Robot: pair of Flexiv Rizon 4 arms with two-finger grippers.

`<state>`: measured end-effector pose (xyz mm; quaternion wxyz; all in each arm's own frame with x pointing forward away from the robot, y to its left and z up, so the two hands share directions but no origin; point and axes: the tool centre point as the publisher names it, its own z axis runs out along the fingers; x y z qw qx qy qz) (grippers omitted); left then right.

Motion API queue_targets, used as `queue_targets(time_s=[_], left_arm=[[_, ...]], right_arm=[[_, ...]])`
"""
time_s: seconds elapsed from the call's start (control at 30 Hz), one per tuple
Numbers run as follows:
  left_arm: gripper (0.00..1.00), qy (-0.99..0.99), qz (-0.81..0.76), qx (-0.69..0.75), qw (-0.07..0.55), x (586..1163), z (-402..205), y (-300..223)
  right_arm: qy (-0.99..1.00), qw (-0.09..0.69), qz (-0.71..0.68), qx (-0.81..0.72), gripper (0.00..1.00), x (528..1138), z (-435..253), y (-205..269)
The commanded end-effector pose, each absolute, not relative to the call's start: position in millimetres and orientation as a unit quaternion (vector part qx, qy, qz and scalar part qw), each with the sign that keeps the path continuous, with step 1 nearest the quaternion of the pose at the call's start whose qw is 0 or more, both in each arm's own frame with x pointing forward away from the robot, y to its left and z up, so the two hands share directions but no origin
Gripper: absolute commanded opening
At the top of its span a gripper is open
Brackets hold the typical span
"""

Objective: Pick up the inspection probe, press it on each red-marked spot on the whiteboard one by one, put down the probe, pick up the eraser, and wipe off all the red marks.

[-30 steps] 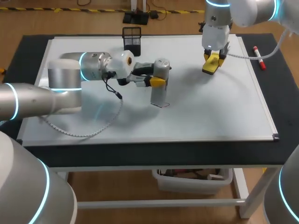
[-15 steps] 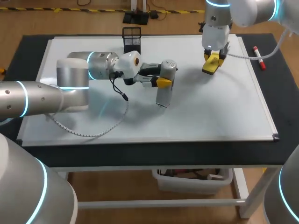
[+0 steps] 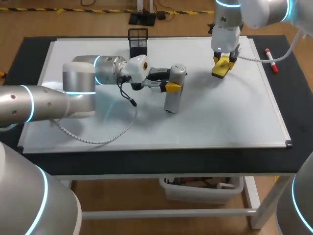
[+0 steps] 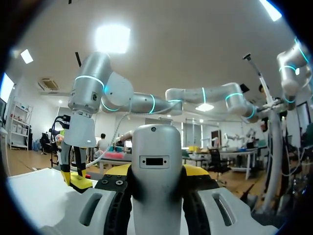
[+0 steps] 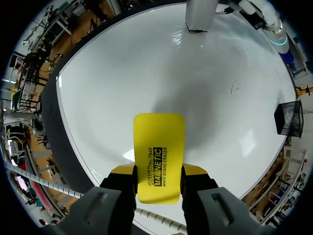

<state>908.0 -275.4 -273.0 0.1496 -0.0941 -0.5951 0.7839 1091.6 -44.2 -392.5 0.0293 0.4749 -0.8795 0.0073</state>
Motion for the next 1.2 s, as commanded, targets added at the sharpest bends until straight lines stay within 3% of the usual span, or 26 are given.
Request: queue_targets(time_s=[0.03, 1.2], left_arm=[[0.00, -0.594, 0.784, -0.100, 0.152, 911.3, -275.1, -277.0], [0.00, -0.643, 0.744, -0.118, 0.140, 906.7, -290.2, -267.5]], right_arm=[[-0.879, 0.030, 0.009, 0.476, 0.00, 1091.8, -390.8, -44.9], [-0.879, 0.030, 0.009, 0.476, 0.00, 1091.8, -390.8, -44.9]])
